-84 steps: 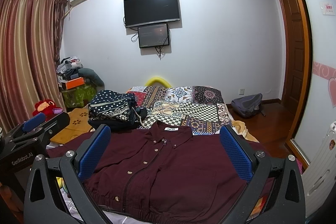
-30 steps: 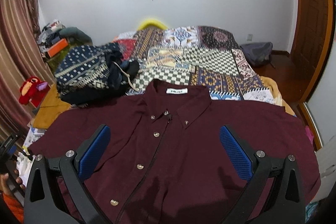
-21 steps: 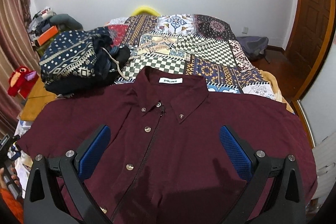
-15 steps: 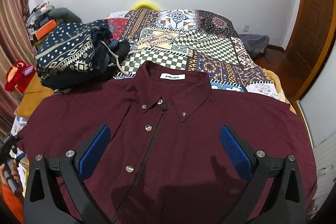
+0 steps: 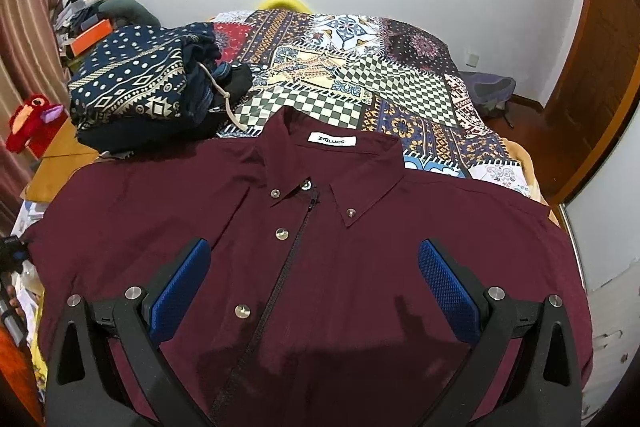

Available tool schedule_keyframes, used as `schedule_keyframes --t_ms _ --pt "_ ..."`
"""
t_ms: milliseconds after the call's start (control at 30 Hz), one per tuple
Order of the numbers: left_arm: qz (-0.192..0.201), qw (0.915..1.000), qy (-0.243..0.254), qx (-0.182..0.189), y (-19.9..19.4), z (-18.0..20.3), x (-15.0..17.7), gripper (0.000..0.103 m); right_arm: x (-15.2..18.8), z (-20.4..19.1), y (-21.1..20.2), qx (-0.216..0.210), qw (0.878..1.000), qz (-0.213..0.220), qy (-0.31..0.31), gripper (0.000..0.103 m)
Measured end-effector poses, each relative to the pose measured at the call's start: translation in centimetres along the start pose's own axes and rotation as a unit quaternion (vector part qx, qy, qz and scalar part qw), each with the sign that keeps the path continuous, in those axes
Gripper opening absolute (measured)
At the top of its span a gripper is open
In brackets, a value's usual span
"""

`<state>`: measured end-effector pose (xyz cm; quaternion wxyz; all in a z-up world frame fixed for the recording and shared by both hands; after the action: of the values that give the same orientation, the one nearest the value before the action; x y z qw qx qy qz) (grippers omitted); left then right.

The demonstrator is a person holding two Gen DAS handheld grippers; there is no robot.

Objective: Fold large clothes

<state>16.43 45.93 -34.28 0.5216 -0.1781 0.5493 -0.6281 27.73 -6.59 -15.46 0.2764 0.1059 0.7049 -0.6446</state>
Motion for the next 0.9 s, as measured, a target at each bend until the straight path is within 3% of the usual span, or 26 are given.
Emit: schedule_keyframes --t_ms 167,433,633,900 --pt "0.055 0.9965 0.061 -0.013 -4.9 3.6 -1.0 0.011 0.3 0.2 -1.3 0.003 1.0 0.016 -0.005 0.103" --pt "0.131 0.9815 0.127 0.058 -13.9 11.5 -1.4 0.008 0.8 1.0 -2.8 0.002 0.999 0.037 -0.014 0.103" --pt "0.166 0.9591 0.194 0.122 -19.3 19.4 1.0 0.008 1.1 2.2 -3.8 0.008 0.998 0.056 -0.016 0.103" --pt "0.154 0.9189 0.307 0.194 -22.4 29.9 8.5 0.008 1.5 4.1 -4.6 -0.002 0.998 0.068 0.005 0.103"
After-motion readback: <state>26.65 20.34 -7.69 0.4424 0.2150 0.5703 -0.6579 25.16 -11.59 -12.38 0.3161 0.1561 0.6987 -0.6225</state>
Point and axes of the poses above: each gripper's, at about its wrist camera, not at the fingertips, and y roughly the way its jaws point, z to its right, x to its underside, the point moved 9 cm from there along y, roughly the way its jaws point, and after that the axes turned 8 degrees about -z, right-handed, at the moved point
